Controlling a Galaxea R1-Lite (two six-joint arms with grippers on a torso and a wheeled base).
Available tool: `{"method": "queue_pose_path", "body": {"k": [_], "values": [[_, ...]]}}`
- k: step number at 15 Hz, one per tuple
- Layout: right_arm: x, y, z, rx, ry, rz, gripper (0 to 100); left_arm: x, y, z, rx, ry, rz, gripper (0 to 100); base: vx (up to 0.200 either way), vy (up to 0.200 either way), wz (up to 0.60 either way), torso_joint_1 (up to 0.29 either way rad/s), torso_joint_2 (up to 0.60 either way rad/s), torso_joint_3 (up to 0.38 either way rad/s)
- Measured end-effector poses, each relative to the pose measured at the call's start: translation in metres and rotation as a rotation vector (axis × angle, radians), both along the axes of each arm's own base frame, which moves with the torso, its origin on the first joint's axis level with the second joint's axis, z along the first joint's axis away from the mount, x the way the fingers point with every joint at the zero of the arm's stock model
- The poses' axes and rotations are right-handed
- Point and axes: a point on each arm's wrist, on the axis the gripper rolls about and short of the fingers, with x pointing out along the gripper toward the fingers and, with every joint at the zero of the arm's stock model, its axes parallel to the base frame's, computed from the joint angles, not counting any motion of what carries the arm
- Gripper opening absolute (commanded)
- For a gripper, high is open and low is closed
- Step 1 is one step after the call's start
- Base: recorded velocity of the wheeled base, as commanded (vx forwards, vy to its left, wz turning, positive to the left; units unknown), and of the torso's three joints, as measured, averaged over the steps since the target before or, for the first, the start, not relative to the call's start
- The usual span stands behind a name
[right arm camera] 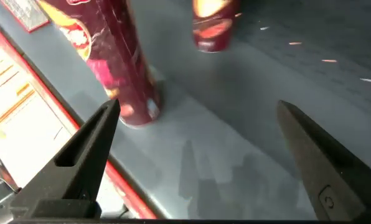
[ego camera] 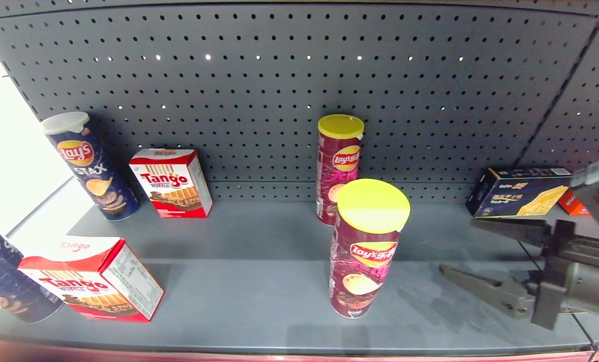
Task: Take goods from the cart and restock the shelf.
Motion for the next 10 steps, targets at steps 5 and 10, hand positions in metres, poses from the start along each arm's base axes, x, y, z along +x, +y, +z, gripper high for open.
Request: {"method": "queue_pose_path", "body": {"k": [5, 10], "values": [[0.028, 0.033, -0.017, -0.054, 0.083, 0.046, 100, 0.000, 0.000, 0.000, 0.000, 0.001, -0.001, 100, 0.000, 0.000, 0.00, 0.000, 0.00, 0.000], [0.034, 0.038, -0.025, -0.075, 0.112, 0.051, 100, 0.000, 0.000, 0.000, 0.000, 0.001, -0.001, 100, 0.000, 0.000, 0.00, 0.000, 0.00, 0.000]]}}
